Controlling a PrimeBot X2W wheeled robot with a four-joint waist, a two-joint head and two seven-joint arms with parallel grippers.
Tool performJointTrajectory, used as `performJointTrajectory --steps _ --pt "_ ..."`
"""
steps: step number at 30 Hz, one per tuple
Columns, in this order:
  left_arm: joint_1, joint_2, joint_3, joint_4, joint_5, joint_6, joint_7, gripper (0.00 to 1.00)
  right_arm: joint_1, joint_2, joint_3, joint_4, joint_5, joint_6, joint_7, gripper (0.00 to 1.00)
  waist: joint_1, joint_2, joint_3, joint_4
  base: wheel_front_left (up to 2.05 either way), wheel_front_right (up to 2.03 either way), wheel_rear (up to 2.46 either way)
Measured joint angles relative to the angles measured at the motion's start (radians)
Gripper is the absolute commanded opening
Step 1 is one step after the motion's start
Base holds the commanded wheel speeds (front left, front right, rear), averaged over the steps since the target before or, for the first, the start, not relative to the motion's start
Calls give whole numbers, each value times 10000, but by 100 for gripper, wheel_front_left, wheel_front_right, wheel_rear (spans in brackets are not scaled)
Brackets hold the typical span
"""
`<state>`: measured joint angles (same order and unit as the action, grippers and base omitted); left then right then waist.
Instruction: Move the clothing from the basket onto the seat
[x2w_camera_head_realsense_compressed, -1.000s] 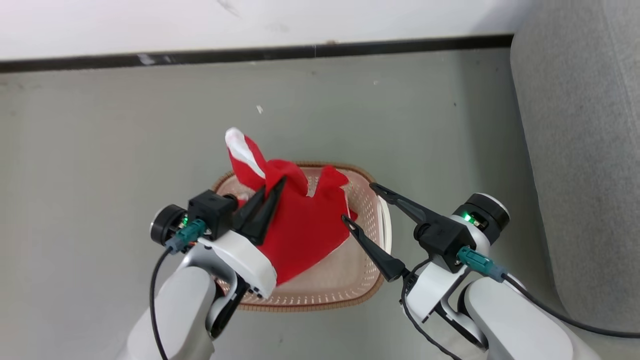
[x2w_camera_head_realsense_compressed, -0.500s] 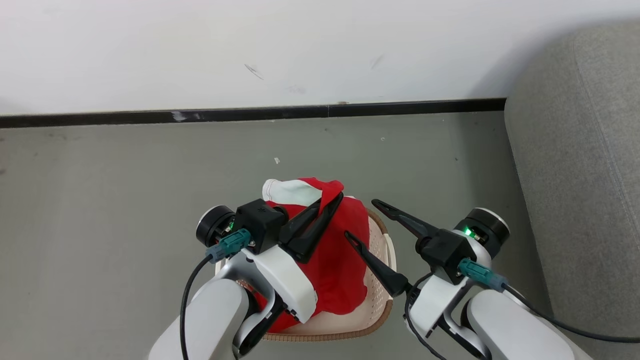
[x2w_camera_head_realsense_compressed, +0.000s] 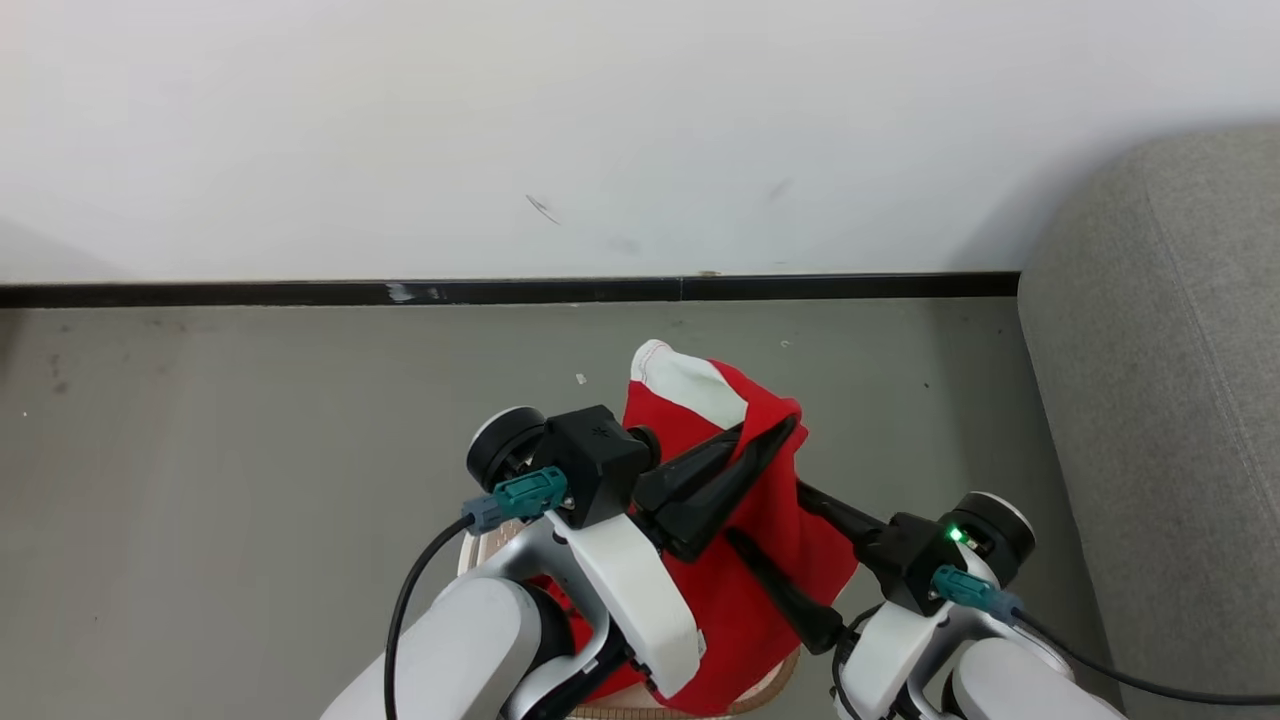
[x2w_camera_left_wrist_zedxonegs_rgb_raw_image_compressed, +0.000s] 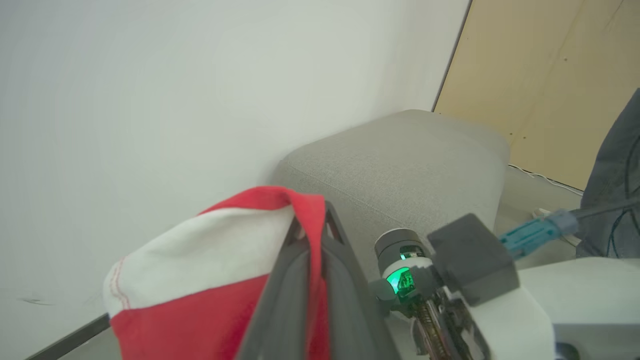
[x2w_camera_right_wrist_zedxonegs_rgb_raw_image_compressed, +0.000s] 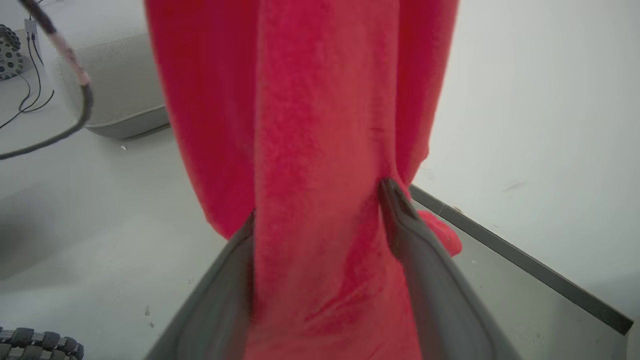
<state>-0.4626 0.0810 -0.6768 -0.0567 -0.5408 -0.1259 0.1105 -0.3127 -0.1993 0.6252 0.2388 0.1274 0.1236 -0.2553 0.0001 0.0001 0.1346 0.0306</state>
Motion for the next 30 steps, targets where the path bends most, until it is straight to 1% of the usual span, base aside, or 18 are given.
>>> performJointTrajectory --steps 1,5,8,10,11,12,13,14,16,19,26,30 --pt "2 -10 -61 -138 -186 0 121 0 53 6 -4 19 88 0 0 0 0 -1 -52 23 0 0 0" --pt "72 6 -36 -495 -495 0 508 0 198 54 15 69 435 0 0 0 -1 0 -242 118 0 0 0" --pt "298 100 307 -497 -788 31 679 0 340 171 40 54 765 0 0 0 0 0 -360 181 0 0 0" --pt "439 219 581 -360 -878 151 734 0 497 199 96 58 943 0 0 0 0 0 -422 220 0 0 0" --pt "520 253 708 -247 -980 199 746 28 595 207 107 58 1081 0 0 0 0 0 -449 236 0 0 0" --pt "628 286 792 -128 -1110 268 836 40 693 234 107 56 1248 0 0 0 -1 0 -475 249 0 0 0" --pt "743 293 819 -6 -1185 270 853 65 798 291 82 48 1461 0 0 0 0 0 -497 263 0 0 0" --pt "884 286 859 65 -1279 359 917 100 899 401 67 29 1735 0 0 0 0 0 -507 266 0 0 0" --pt "1137 286 878 247 -1494 408 920 100 1104 656 -61 -71 2395 0 0 0 0 0 -500 250 0 0 0" --pt "1394 326 901 454 -1582 410 905 100 1184 832 -128 -234 2899 0 0 0 0 0 -477 213 0 0 0" --pt "1698 531 788 395 -1223 347 272 100 1194 627 -616 -470 3517 0 2 0 0 0 -398 62 0 0 0" --pt "1865 669 663 88 -830 332 -230 100 1194 397 -949 -688 3570 0 0 0 0 0 -332 -61 0 0 0"
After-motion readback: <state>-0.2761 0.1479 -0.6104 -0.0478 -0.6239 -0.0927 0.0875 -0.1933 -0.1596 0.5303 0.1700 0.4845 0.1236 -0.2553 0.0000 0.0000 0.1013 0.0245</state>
